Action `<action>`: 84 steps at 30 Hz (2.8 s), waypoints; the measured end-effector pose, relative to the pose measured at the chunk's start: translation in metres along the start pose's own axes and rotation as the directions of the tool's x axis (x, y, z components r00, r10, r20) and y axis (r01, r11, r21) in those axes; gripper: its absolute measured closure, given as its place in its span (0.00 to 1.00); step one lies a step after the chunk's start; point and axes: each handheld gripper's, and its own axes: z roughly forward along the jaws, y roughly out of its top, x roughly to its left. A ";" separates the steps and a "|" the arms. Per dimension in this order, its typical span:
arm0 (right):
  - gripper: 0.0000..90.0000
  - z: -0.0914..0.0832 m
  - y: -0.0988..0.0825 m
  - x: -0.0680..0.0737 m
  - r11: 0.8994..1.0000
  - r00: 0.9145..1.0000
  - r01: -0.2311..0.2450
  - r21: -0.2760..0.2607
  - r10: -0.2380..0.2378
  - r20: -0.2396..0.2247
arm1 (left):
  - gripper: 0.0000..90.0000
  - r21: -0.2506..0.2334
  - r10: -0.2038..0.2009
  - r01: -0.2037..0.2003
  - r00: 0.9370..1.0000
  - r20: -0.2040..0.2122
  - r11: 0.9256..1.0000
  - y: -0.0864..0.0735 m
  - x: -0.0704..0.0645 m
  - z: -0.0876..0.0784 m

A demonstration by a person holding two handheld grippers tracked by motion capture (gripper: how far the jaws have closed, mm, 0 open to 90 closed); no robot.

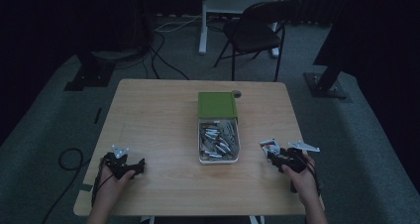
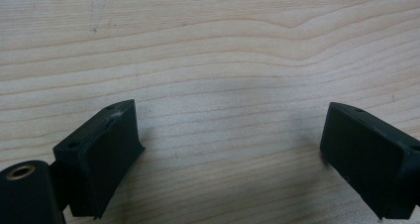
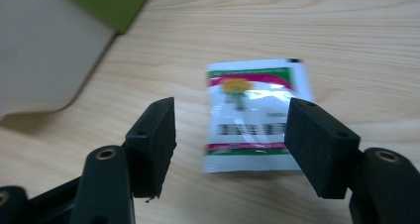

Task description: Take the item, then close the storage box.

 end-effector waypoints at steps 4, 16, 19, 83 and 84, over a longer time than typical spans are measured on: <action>0.36 0.004 -0.004 0.015 0.998 0.996 0.064 -0.009 -0.064 -0.068 | 0.10 0.000 -0.001 0.001 1.000 0.000 1.000 0.000 0.000 0.000; 0.32 0.008 -0.008 0.037 0.979 0.967 0.198 -0.046 -0.203 -0.156 | 0.10 0.001 0.005 -0.005 1.000 0.001 1.000 0.000 0.000 0.000; 0.32 0.010 -0.010 0.043 0.972 0.954 0.230 -0.056 -0.236 -0.187 | 0.10 0.001 0.005 -0.005 1.000 0.001 1.000 0.000 0.000 0.000; 0.14 0.007 0.004 0.063 0.941 0.898 0.328 -0.080 -0.337 -0.284 | 0.10 -0.176 0.354 -0.316 0.897 0.265 0.932 0.020 -0.080 -0.009; 0.14 0.005 0.005 0.064 0.941 0.896 0.328 -0.088 -0.339 -0.286 | 0.10 -0.181 0.357 -0.316 0.891 0.280 0.931 0.021 -0.082 -0.009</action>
